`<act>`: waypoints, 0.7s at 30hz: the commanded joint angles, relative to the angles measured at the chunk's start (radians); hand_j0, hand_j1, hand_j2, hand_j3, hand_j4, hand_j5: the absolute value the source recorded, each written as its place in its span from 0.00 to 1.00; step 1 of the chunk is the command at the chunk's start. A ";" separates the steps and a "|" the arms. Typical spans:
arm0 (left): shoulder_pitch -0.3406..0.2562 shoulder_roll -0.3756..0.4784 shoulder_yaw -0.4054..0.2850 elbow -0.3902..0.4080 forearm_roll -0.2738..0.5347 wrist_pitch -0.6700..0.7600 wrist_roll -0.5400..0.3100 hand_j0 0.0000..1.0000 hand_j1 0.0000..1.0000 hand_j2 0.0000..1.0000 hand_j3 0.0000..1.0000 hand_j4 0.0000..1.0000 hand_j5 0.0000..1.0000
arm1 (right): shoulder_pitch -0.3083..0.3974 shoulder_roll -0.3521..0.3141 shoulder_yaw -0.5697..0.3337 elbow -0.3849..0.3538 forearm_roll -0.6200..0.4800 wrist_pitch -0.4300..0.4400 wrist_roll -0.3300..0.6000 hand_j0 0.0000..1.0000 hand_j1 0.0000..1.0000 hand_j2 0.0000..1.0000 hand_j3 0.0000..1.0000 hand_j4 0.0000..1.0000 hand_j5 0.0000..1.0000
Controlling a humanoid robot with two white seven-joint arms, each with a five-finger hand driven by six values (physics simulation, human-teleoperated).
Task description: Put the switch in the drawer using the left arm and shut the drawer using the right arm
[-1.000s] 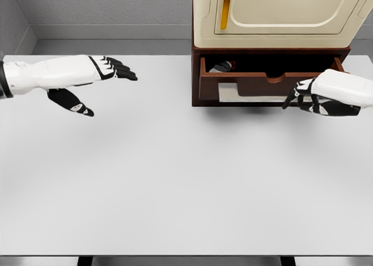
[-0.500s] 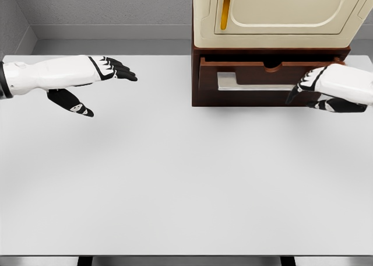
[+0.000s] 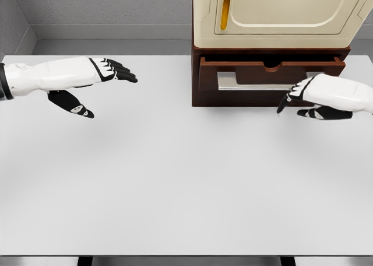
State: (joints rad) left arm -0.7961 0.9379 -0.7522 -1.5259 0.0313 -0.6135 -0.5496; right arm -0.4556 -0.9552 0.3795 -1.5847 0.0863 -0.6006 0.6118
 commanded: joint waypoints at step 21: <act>-0.002 0.005 -0.001 0.000 0.007 0.003 0.005 1.00 1.00 1.00 1.00 1.00 1.00 | -0.051 0.070 0.125 0.054 0.073 -0.010 -0.001 1.00 1.00 1.00 1.00 1.00 1.00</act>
State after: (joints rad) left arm -0.7961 0.9420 -0.7539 -1.5266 0.0319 -0.6135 -0.5462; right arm -0.5062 -0.8837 0.4988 -1.5235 0.1656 -0.6137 0.6113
